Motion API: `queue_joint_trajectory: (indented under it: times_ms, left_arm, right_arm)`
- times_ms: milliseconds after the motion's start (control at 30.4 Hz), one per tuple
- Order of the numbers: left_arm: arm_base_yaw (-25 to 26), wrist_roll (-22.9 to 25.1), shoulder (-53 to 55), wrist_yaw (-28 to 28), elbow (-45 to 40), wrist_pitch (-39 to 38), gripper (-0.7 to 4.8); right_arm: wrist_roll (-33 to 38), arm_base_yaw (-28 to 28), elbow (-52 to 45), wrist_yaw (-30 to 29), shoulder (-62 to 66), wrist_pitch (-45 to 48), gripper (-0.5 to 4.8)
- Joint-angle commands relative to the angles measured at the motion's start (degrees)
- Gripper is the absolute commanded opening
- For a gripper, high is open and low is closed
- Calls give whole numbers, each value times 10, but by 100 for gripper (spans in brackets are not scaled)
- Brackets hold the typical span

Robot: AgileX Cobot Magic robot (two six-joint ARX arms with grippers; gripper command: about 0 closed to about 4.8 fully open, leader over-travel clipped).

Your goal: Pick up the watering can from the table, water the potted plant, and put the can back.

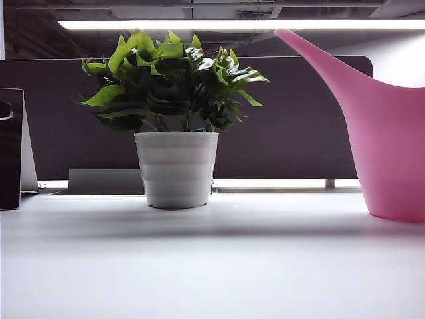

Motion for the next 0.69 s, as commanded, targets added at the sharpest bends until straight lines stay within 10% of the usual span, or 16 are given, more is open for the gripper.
queue_joint_trajectory:
  times_ms: [33, 691]
  left_arm:
    - [2, 0, 1, 2, 0, 6, -5]
    - [137, 0, 1, 14, 0, 5, -5]
  right_arm:
    - [31, 3, 5, -8, -21, 26, -6]
    - [-54, 65, 82, 85, -219, -160, -6]
